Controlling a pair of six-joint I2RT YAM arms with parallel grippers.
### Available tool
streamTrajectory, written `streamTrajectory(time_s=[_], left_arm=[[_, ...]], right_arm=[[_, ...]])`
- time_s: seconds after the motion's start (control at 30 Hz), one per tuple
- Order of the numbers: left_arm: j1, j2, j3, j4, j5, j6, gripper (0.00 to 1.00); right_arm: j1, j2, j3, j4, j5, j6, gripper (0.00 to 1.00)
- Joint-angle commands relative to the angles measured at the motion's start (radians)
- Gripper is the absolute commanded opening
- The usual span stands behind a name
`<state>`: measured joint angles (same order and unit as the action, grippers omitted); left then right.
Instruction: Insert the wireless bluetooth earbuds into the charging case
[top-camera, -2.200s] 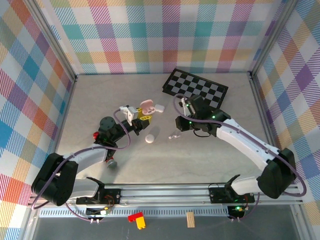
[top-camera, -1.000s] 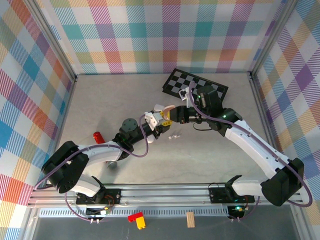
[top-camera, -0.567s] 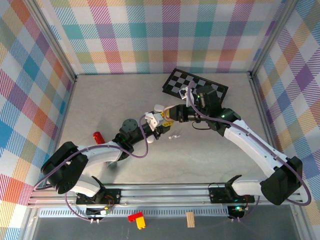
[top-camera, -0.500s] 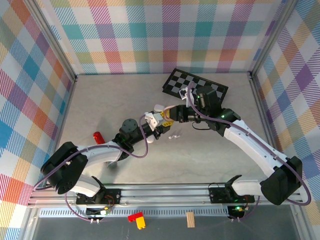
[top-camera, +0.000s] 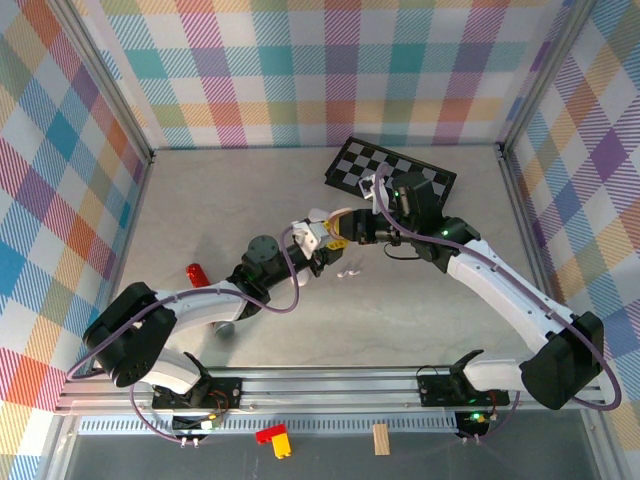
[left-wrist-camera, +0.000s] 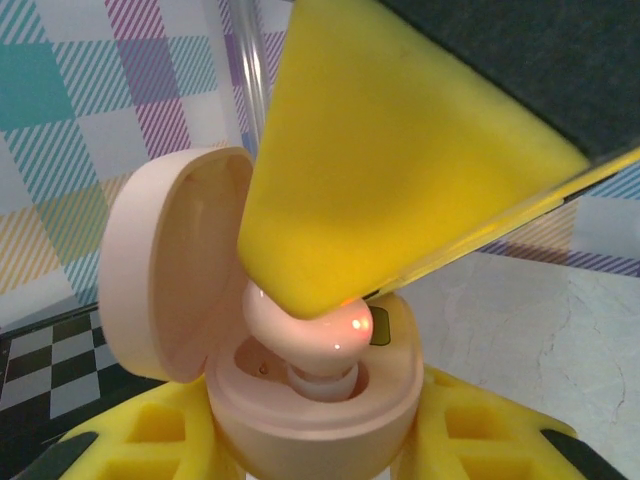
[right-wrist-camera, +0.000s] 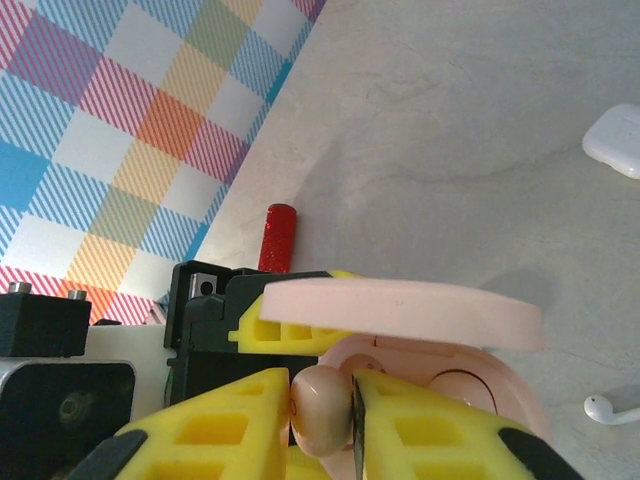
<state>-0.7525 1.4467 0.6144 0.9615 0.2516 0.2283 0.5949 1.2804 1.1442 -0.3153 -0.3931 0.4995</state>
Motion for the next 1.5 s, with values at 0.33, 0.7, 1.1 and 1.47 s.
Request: streamTrajectory(time_s=[0.33,0.7,1.1,1.47], left_arm=[[-0.011,-0.01,0.039,0.031,-0.01,-0.017,0.3],[-0.007,-0.012,0.014,0.039,0.018,-0.012,0.31],[0.003,-0.046,-0.005,0.014,0.025,-0.008,0.31],[0.003,-0.039,-0.001,0.053,0.035,-0.045,0.29]], right_arm=[[-0.003,-0.034,0.009,-0.07,0.068,-0.011,0.32],[-0.003,-0.074,0.053,-0.019,-0.025,-0.039,0.37],[-0.003,0.138,0.331,-0.236,0.037,-0.126,0.38],[-0.004,0.11,0.304,-0.299,0.05,-0.127,0.4]])
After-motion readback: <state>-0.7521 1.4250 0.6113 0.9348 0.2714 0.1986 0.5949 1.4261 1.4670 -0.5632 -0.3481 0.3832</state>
